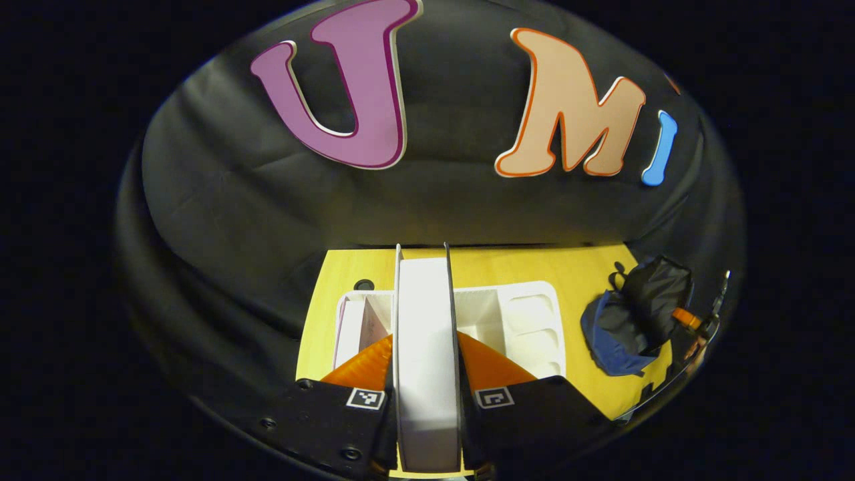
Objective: Open the schoolbag, grab two books from the bookshelf and put them into the schoolbag.
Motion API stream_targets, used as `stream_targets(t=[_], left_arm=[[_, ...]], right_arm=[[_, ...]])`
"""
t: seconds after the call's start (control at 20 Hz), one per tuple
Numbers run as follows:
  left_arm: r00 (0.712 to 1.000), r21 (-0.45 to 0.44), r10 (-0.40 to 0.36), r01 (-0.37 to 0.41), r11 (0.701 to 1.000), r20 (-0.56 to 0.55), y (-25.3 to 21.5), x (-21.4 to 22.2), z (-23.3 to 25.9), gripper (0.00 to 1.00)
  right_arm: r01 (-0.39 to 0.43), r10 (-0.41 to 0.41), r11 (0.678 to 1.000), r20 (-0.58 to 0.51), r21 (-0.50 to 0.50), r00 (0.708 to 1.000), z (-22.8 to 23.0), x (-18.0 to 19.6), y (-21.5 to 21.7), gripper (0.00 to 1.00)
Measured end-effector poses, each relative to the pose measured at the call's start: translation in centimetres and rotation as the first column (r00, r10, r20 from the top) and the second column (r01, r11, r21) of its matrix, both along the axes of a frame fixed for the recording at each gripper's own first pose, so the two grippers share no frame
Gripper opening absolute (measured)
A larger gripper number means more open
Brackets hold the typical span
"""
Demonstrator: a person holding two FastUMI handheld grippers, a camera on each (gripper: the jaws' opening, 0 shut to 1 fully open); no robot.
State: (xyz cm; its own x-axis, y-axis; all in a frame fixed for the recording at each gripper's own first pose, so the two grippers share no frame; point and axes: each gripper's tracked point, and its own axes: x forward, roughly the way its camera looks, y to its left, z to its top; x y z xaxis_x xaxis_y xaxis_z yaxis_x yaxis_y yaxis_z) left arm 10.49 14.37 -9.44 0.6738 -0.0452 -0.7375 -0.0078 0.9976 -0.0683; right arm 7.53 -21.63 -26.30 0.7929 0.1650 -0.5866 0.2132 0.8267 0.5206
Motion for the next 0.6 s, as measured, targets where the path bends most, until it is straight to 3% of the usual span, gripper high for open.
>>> stream_targets(t=[0.1,0.35,0.5,0.6], left_arm=[[1.000,-0.030,0.013,-0.012,0.999,0.020,0.1,0.1,1.3,0.34],[0.997,-0.219,0.063,-0.053,0.974,0.038,-0.8,-0.3,4.1,0.32],[0.996,-0.338,0.087,-0.072,0.938,0.031,-2.1,-0.3,4.3,0.34],[0.995,-0.430,0.098,-0.083,0.899,0.014,-3.1,-0.3,4.4,0.34]], right_arm=[[-0.007,0.007,1.000,-0.001,-0.004,1.000,0.0,0.0,0.0,0.06],[-0.010,0.010,1.000,-0.001,0.001,1.000,0.1,0.2,0.1,0.04],[-0.014,0.014,1.000,0.000,0.001,1.000,0.1,0.1,0.0,0.04],[-0.020,0.020,1.000,-0.001,-0.001,1.000,0.2,0.0,0.1,0.03]])
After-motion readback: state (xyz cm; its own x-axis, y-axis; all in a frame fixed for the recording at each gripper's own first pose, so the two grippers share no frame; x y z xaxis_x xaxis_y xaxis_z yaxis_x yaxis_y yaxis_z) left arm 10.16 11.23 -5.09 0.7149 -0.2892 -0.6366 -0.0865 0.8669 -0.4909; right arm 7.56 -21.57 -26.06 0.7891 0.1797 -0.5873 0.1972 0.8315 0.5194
